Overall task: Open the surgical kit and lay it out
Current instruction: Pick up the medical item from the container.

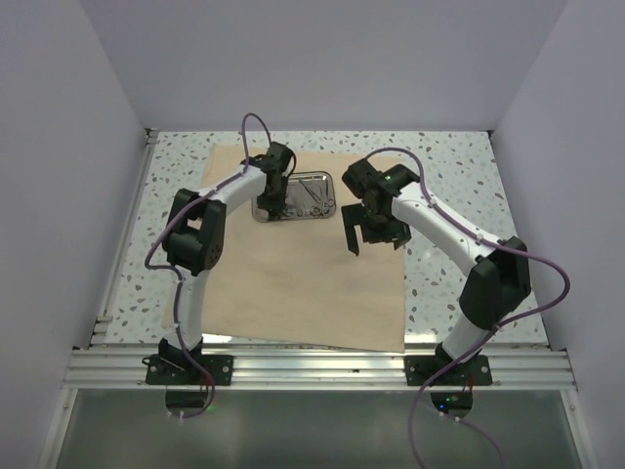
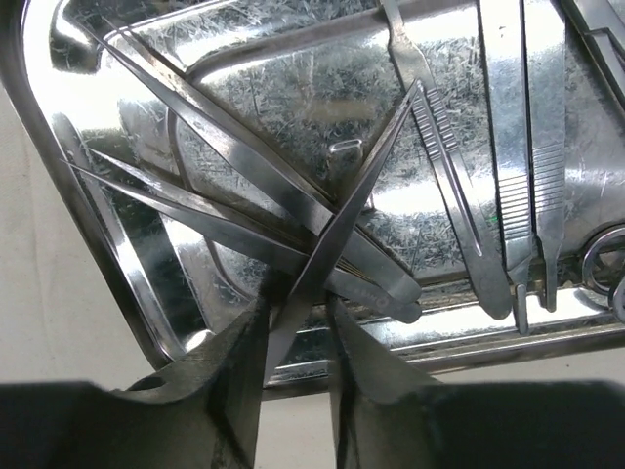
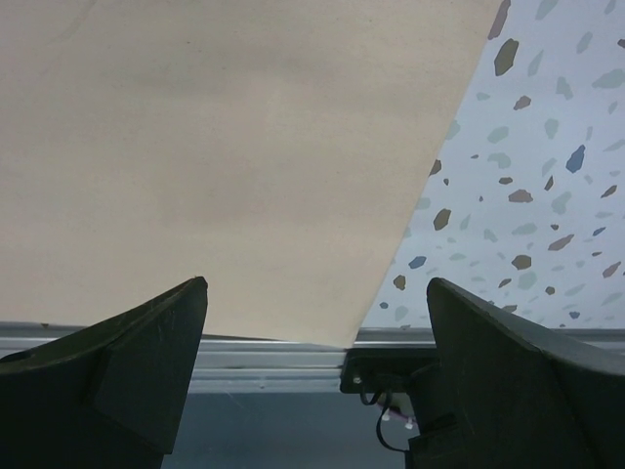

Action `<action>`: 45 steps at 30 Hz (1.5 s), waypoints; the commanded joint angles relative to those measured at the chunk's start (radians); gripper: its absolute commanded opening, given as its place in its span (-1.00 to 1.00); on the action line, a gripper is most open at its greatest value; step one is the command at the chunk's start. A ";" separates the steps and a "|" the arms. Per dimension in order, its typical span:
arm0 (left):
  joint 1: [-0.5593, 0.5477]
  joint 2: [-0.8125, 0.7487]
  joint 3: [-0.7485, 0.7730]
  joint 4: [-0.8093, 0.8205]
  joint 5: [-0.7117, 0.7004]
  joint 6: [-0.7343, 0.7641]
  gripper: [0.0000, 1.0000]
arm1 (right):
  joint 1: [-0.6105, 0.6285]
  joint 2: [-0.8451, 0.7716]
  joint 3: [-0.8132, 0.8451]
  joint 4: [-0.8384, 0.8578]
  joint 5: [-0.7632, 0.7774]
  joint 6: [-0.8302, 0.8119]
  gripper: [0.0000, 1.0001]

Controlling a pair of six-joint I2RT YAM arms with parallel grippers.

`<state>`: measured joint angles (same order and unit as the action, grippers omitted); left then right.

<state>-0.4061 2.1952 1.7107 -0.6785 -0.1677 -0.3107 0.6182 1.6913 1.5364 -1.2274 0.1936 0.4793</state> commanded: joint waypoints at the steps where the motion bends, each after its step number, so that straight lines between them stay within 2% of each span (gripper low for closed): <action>1: 0.010 0.001 -0.032 0.017 -0.018 0.013 -0.39 | -0.008 -0.038 0.004 -0.041 0.023 0.025 0.96; 3: 0.016 -0.009 -0.045 0.017 -0.027 0.012 -0.57 | -0.008 -0.053 -0.008 -0.044 0.023 0.047 0.96; 4: 0.018 -0.014 -0.049 0.017 -0.036 0.010 -0.83 | -0.008 -0.064 -0.015 -0.046 0.024 0.054 0.96; 7: 0.020 -0.035 -0.036 -0.006 -0.079 0.009 -1.00 | -0.008 -0.114 -0.051 -0.040 0.020 0.084 0.96; 12: 0.015 -0.055 0.059 -0.113 -0.217 0.005 -1.00 | -0.009 -0.226 -0.114 -0.026 0.021 0.105 0.96; 15: 0.000 -0.051 0.141 -0.202 -0.347 0.015 -1.00 | -0.008 -0.274 -0.137 -0.014 0.010 0.093 0.96; 18: -0.033 -0.043 0.211 -0.286 -0.507 0.016 -1.00 | -0.008 -0.312 -0.150 -0.014 -0.006 0.070 0.96; 21: -0.075 -0.019 0.311 -0.400 -0.623 0.015 -1.00 | -0.009 -0.344 -0.144 -0.033 -0.034 0.053 0.96; 23: -0.111 -0.032 0.316 -0.432 -0.661 0.012 -1.00 | -0.008 -0.386 -0.154 -0.032 -0.052 0.041 0.96; 27: -0.163 -0.025 0.325 -0.593 -0.717 -0.120 -1.00 | -0.009 -0.439 -0.173 -0.040 -0.085 0.013 0.96; 28: -0.172 -0.028 0.305 -0.637 -0.716 -0.151 -1.00 | -0.009 -0.450 -0.177 -0.041 -0.092 0.009 0.96; 30: -0.213 -0.086 0.191 -0.638 -0.684 -0.189 -1.00 | -0.009 -0.479 -0.193 -0.038 -0.124 -0.005 0.97; 34: -0.240 -0.143 0.072 -0.638 -0.627 -0.264 -1.00 | -0.009 -0.518 -0.245 -0.011 -0.183 -0.030 0.96; 38: -0.241 0.042 0.162 -0.639 -0.665 -0.170 -1.00 | -0.009 -0.527 -0.282 0.009 -0.235 -0.054 0.96; 41: -0.252 0.092 0.257 -0.638 -0.678 -0.084 -1.00 | -0.008 -0.524 -0.253 -0.021 -0.256 -0.067 0.95; 44: -0.224 0.065 0.323 -0.566 -0.503 0.040 -1.00 | -0.008 -0.554 -0.245 -0.027 -0.256 -0.067 0.95; 45: -0.202 0.052 0.357 -0.552 -0.380 0.054 -0.90 | -0.009 -0.564 -0.248 -0.030 -0.255 -0.065 0.96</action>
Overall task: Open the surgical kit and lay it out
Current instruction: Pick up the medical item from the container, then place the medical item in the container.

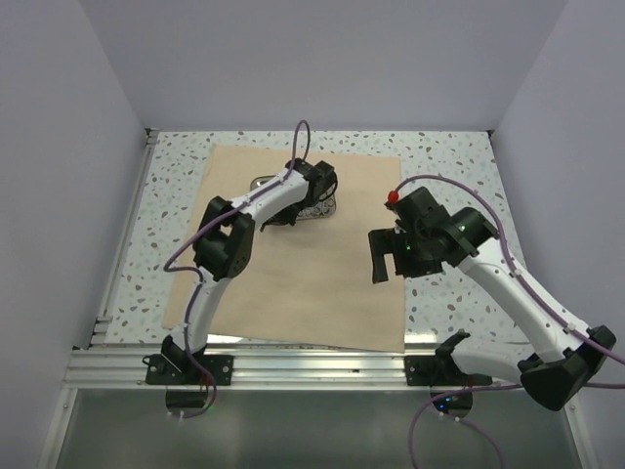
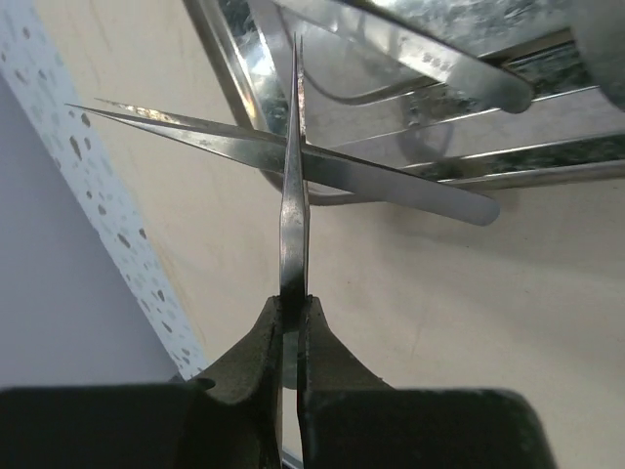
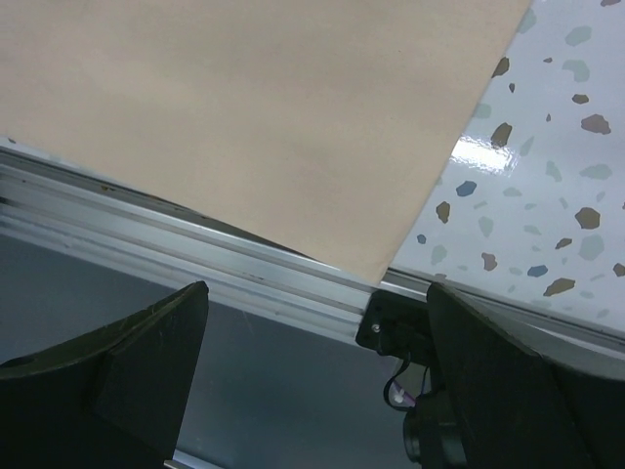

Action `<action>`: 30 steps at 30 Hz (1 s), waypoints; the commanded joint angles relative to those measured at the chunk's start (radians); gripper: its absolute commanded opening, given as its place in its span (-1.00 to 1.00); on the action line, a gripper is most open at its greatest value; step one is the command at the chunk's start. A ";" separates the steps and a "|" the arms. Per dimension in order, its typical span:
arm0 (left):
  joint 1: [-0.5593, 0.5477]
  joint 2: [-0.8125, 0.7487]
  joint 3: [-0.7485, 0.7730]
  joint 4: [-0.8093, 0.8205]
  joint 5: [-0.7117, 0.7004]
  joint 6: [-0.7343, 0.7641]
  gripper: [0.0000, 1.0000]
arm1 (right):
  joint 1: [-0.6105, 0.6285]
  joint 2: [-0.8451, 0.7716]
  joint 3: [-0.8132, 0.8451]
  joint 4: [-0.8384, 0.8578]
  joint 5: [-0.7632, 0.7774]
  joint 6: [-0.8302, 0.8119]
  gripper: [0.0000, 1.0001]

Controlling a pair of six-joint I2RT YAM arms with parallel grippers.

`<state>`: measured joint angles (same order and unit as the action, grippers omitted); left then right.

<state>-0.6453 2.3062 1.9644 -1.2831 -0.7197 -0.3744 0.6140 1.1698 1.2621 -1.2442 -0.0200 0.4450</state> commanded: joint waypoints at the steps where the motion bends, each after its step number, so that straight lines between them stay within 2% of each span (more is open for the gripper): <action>1: 0.047 -0.067 0.117 0.050 0.192 0.120 -0.86 | -0.005 -0.056 0.019 -0.020 -0.038 -0.031 0.96; 3: 0.053 -0.070 0.125 0.016 0.101 0.112 -0.86 | -0.003 -0.070 0.007 -0.029 -0.037 -0.023 0.96; 5: 0.049 -0.099 0.084 0.028 0.099 0.135 -0.88 | -0.005 -0.097 -0.010 -0.035 -0.040 -0.009 0.96; 6: 0.032 -0.100 0.041 0.007 -0.006 0.134 -1.00 | -0.005 -0.108 -0.016 -0.035 -0.046 -0.003 0.96; 7: 0.026 -0.102 0.022 0.001 -0.029 0.135 -1.00 | -0.005 -0.119 -0.035 -0.029 -0.046 0.001 0.96; 9: 0.033 -0.117 0.005 0.011 0.018 0.123 -1.00 | -0.003 -0.133 -0.049 -0.021 -0.052 0.014 0.96; 10: 0.051 -0.114 0.031 0.005 0.117 0.120 -1.00 | -0.005 -0.134 -0.058 -0.017 -0.052 0.015 0.96; 11: 0.111 -0.143 0.087 0.020 0.307 0.115 -1.00 | -0.003 -0.128 -0.059 -0.015 -0.057 0.020 0.96; 12: 0.133 -0.184 0.046 0.159 0.553 0.114 -1.00 | -0.005 -0.125 -0.061 -0.005 -0.058 0.020 0.96; 14: 0.160 -0.226 0.053 0.176 0.607 0.082 -1.00 | -0.003 -0.116 -0.064 0.011 -0.060 0.020 0.96; 15: 0.194 -0.214 0.124 0.154 0.752 0.075 -1.00 | -0.005 -0.104 -0.063 0.020 -0.061 0.020 0.96; 16: 0.209 -0.209 0.125 0.172 0.840 0.046 -1.00 | -0.005 -0.093 -0.056 0.032 -0.064 0.015 0.96; 17: 0.232 -0.238 0.099 0.220 0.979 0.032 -1.00 | -0.005 -0.084 -0.053 0.040 -0.069 0.012 0.96; 18: 0.283 -0.281 -0.056 0.408 1.201 -0.018 -1.00 | -0.005 -0.061 -0.049 0.046 -0.073 0.008 0.95; 19: 0.297 -0.357 -0.131 0.486 1.206 -0.129 -1.00 | -0.005 -0.050 -0.034 0.052 -0.081 0.006 0.95; 20: 0.311 -0.367 -0.163 0.511 1.191 -0.152 -1.00 | -0.003 -0.041 -0.021 0.051 -0.081 0.000 0.95; 23: 0.354 -0.343 -0.160 0.507 1.282 -0.210 -1.00 | -0.003 -0.016 0.028 0.032 -0.066 -0.006 0.95; 26: 0.368 -0.193 0.015 0.213 1.238 -0.143 -1.00 | -0.005 -0.033 0.016 0.051 -0.064 0.006 0.96; 28: 0.354 -0.160 0.036 0.183 1.254 -0.088 -1.00 | -0.005 -0.039 -0.012 0.068 -0.066 0.015 0.96; 30: 0.360 -0.154 -0.013 0.188 1.139 -0.080 -1.00 | -0.005 -0.042 -0.033 0.083 -0.080 0.032 0.96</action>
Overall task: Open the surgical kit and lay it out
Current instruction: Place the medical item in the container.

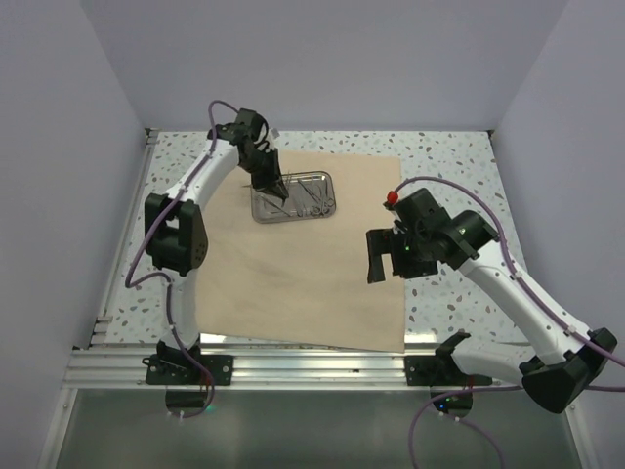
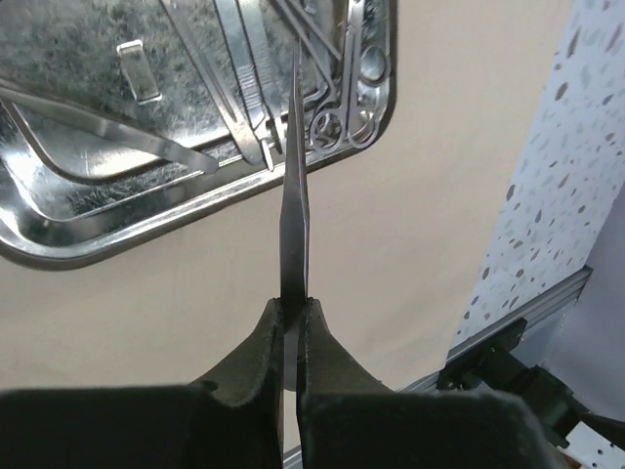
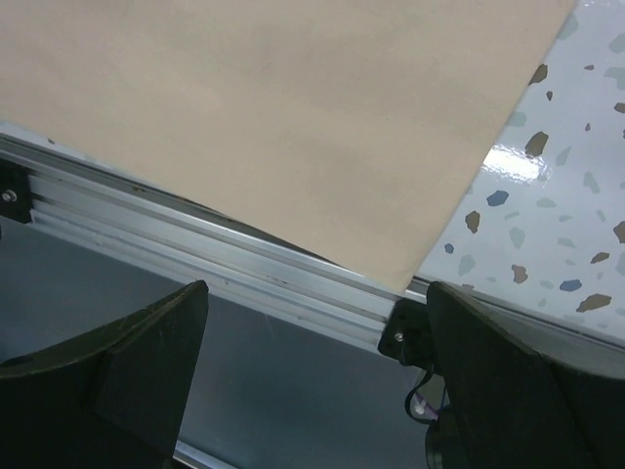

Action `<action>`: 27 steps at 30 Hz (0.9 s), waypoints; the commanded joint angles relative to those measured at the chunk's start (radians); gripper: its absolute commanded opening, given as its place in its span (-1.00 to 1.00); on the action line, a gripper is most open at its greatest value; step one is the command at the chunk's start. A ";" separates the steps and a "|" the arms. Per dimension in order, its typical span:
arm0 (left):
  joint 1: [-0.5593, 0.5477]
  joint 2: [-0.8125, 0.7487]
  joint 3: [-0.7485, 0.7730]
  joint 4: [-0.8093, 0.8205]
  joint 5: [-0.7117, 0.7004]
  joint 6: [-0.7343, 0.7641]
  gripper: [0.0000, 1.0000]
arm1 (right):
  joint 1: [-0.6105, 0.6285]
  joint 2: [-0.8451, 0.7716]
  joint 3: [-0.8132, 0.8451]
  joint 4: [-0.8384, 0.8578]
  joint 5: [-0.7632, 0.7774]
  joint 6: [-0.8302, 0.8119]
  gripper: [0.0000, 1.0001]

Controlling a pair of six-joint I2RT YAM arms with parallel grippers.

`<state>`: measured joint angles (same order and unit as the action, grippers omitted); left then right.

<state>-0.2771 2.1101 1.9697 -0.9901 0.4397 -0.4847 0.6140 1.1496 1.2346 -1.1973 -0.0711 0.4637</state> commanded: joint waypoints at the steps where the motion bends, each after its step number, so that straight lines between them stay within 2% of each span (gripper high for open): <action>1: -0.008 0.044 -0.037 -0.098 -0.044 0.034 -1.00 | -0.005 -0.019 -0.017 0.051 -0.035 0.019 0.96; 5: -0.010 -0.001 -0.164 0.022 -0.001 0.003 -1.00 | -0.005 -0.008 -0.003 0.062 -0.030 0.035 0.96; 10: -0.017 -0.058 -0.160 0.059 -0.241 -0.038 -1.00 | -0.005 0.028 0.022 0.074 -0.018 0.035 0.96; 16: -0.019 0.007 -0.095 0.064 -0.335 -0.029 -0.97 | -0.003 0.064 0.039 0.088 -0.013 0.047 0.97; 18: -0.019 0.022 -0.085 0.064 -0.338 -0.022 -0.25 | -0.003 0.093 0.066 0.097 0.007 0.043 0.97; 19: -0.019 0.025 -0.083 0.064 -0.341 -0.020 0.21 | -0.003 0.104 0.081 0.103 0.017 0.029 0.97; 20: -0.020 0.022 -0.086 0.070 -0.345 -0.017 0.98 | -0.005 0.119 0.101 0.111 0.031 0.021 0.97; 24: -0.016 -0.033 -0.106 0.090 -0.433 0.001 0.99 | -0.005 0.267 0.238 0.185 0.106 -0.019 0.97; 27: 0.004 -0.068 -0.143 0.111 -0.483 0.027 0.98 | -0.017 0.447 0.440 0.202 0.145 -0.025 0.97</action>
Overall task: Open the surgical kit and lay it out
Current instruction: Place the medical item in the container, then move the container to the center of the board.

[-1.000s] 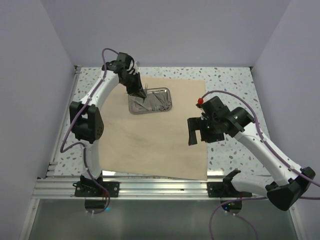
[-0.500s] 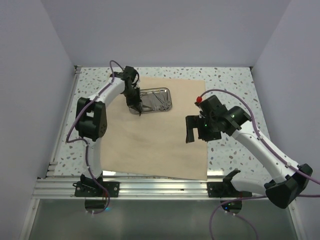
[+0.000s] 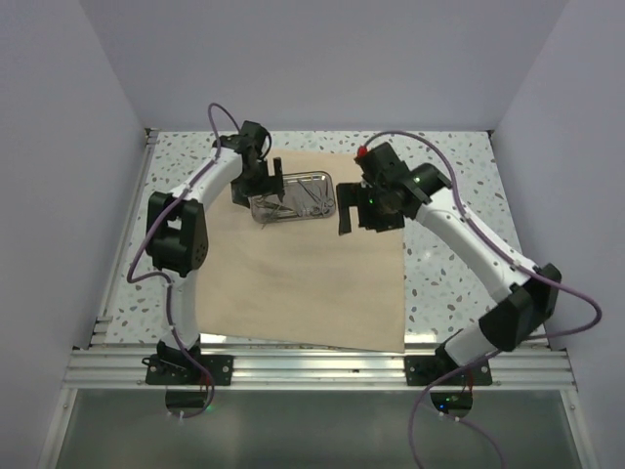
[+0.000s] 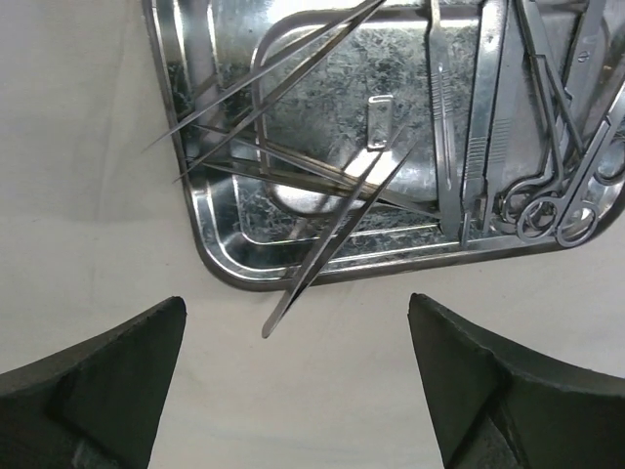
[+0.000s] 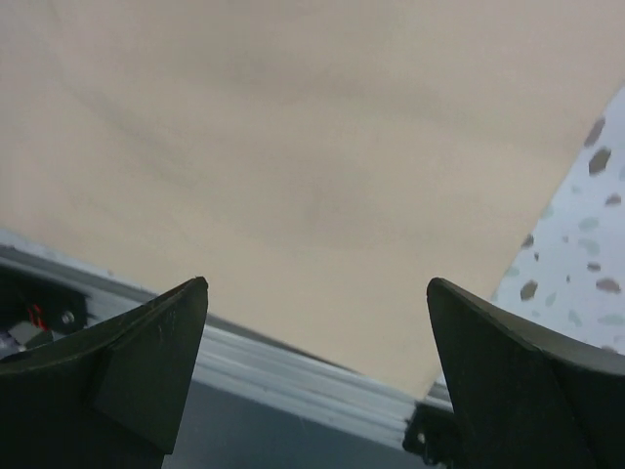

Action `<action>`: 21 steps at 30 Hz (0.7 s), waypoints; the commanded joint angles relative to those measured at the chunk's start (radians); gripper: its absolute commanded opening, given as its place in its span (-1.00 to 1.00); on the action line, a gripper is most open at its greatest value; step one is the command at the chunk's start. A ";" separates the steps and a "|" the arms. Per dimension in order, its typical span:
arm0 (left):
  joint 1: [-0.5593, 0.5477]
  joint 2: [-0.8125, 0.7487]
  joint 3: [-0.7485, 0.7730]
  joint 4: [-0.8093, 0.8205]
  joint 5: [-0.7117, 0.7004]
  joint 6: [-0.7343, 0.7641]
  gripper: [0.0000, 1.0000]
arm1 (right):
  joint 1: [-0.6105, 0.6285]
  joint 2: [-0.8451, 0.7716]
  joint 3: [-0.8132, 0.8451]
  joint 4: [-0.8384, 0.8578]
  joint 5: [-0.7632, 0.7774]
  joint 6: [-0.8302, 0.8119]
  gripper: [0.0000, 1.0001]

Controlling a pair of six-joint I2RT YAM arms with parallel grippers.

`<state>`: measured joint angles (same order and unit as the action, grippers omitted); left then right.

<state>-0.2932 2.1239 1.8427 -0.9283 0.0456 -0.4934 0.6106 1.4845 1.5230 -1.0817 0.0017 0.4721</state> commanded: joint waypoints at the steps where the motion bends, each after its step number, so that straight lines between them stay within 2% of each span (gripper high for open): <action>1: 0.026 -0.082 -0.025 0.057 -0.089 0.051 0.97 | -0.020 0.164 0.190 0.088 0.083 -0.032 0.97; 3: 0.049 -0.070 -0.034 0.059 -0.099 0.058 0.87 | -0.043 0.304 0.271 0.089 0.098 -0.024 0.91; 4: 0.061 -0.056 -0.036 0.065 -0.098 0.068 0.73 | -0.061 0.389 0.352 0.083 0.112 -0.017 0.88; 7: 0.074 -0.026 -0.036 0.075 -0.098 0.093 0.37 | -0.087 0.511 0.506 0.054 0.147 -0.003 0.73; 8: 0.080 -0.018 -0.036 0.085 -0.099 0.099 0.22 | -0.100 0.551 0.540 0.049 0.153 -0.001 0.56; 11: 0.086 0.013 -0.034 0.111 -0.090 0.121 -0.01 | -0.115 0.672 0.644 0.034 0.185 -0.001 0.40; 15: 0.091 0.053 -0.016 0.120 -0.070 0.139 -0.13 | -0.123 0.792 0.742 0.037 0.202 -0.003 0.16; 21: 0.097 0.077 0.003 0.126 -0.055 0.165 -0.16 | -0.126 0.915 0.831 0.081 0.196 0.008 0.04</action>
<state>-0.2050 2.2021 1.8084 -0.8421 -0.0242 -0.3695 0.4816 2.3753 2.2772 -1.0245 0.1745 0.4713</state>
